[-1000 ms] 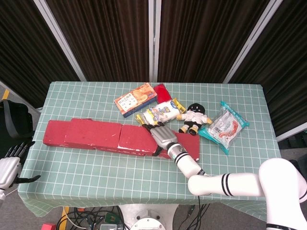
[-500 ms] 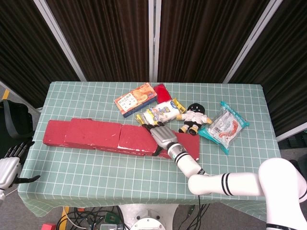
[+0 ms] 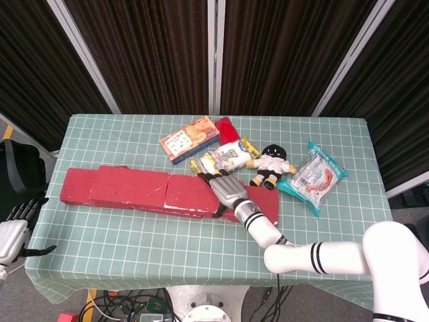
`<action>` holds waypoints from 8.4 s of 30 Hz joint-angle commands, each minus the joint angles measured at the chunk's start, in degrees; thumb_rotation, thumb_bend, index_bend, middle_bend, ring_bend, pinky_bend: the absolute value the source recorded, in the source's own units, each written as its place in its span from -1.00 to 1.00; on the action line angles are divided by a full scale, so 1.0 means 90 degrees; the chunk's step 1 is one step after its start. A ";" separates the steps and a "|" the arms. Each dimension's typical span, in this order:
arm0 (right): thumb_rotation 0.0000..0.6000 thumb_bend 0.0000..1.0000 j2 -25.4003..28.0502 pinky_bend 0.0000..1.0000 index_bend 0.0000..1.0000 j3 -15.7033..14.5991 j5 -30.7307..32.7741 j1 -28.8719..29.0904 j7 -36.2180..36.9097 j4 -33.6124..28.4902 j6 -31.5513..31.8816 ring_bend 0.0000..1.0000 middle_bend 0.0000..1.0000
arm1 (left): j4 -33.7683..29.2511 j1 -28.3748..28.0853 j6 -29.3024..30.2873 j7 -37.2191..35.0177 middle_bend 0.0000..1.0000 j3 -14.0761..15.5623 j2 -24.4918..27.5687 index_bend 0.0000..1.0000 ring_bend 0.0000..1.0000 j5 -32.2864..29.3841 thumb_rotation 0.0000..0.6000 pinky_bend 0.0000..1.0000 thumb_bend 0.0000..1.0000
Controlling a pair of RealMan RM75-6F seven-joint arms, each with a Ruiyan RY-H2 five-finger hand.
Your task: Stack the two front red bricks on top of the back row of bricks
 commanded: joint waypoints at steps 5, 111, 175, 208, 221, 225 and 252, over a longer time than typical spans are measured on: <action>1.00 -0.96 -0.0048 -1.00 -1.00 -0.0029 -0.0024 0.0016 -0.0004 0.0074 -0.0022 -0.60 -0.53 | 0.0005 -0.0003 -0.0025 -0.0002 -1.00 0.0012 0.0000 -0.95 -1.00 -0.0002 1.00 -1.00 -0.94; 1.00 -1.00 0.0325 -1.00 -1.00 0.0016 -0.3284 -0.2353 0.1311 0.0123 0.0514 -1.00 -1.00 | -0.0475 -0.0112 -0.0235 0.0660 -1.00 -0.0067 0.0009 -0.95 -1.00 -0.0188 1.00 -1.00 -0.94; 1.00 -0.98 0.0338 -1.00 -1.00 0.0019 -0.0989 -0.0734 0.1034 -0.0200 -0.0213 -1.00 -0.92 | -0.0356 -0.0106 -0.0243 0.0248 -1.00 -0.0007 0.0087 -0.95 -1.00 -0.0125 1.00 -1.00 -0.94; 1.00 -0.77 0.0629 -1.00 -1.00 0.0003 -0.1364 -0.1020 0.1354 -0.0363 -0.0232 -0.82 -0.68 | -0.0411 -0.0109 -0.0257 0.0335 -1.00 -0.0011 0.0096 -0.95 -1.00 -0.0141 1.00 -1.00 -0.94; 1.00 -0.76 0.0591 -1.00 -1.00 0.0027 -0.1601 -0.1110 0.1565 -0.0366 -0.0336 -0.81 -0.68 | -0.0429 -0.0117 -0.0274 0.0350 -1.00 -0.0015 0.0105 -0.95 -1.00 -0.0157 1.00 -1.00 -0.94; 1.00 -0.75 0.0539 -1.00 -1.00 0.0032 -0.1571 -0.1094 0.1567 -0.0310 -0.0337 -0.81 -0.68 | -0.0421 -0.0118 -0.0270 0.0335 -1.00 -0.0014 0.0104 -0.95 -1.00 -0.0147 1.00 -1.00 -0.94; 1.00 -0.75 0.0307 -1.00 -1.00 0.0025 -0.1395 -0.0968 0.1477 -0.0096 -0.0383 -0.81 -0.68 | -0.0330 -0.0094 -0.0267 0.0236 -1.00 0.0003 0.0085 -0.95 -1.00 -0.0147 1.00 -1.00 -0.94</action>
